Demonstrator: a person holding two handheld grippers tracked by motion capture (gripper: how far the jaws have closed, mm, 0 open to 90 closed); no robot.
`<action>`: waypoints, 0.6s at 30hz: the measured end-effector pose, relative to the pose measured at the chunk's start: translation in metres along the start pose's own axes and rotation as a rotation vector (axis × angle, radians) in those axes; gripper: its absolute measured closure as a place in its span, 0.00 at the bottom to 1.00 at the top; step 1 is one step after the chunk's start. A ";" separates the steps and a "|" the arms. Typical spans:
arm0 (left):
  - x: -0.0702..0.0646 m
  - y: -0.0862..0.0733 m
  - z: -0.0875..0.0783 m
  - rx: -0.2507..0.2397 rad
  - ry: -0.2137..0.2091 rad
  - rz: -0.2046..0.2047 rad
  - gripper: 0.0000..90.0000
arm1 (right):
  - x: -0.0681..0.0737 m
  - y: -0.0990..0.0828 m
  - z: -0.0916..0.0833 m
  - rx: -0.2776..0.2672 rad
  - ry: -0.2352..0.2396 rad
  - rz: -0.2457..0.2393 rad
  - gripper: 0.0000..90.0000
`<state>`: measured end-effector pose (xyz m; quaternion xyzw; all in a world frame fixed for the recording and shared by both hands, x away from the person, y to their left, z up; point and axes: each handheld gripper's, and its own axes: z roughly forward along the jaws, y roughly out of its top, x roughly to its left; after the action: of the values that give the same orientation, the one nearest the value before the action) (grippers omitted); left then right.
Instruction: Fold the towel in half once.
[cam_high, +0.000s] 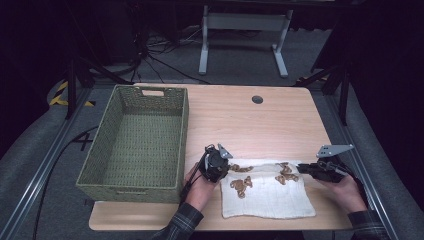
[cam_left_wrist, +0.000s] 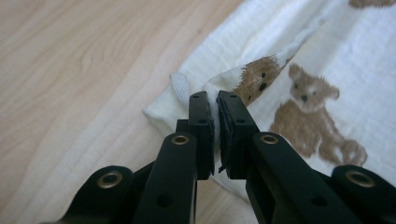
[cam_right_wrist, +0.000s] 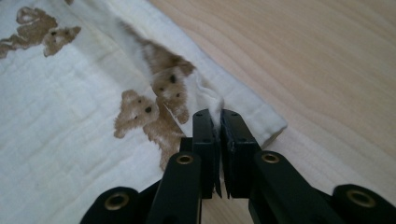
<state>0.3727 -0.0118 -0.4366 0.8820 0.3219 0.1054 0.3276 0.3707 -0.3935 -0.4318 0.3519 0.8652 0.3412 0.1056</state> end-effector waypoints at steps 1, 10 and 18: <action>-0.001 -0.002 0.001 0.006 -0.014 -0.011 0.94 | 0.001 -0.003 0.001 0.007 -0.003 0.002 0.95; -0.005 -0.008 0.014 0.048 -0.007 0.005 0.94 | 0.007 -0.010 0.010 0.047 -0.017 -0.017 0.95; 0.002 0.004 0.025 0.035 0.007 -0.017 0.94 | -0.004 -0.005 0.013 0.043 -0.059 -0.013 0.95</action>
<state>0.3864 -0.0255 -0.4531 0.8844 0.3325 0.0998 0.3119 0.3764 -0.3918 -0.4449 0.3584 0.8711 0.3112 0.1259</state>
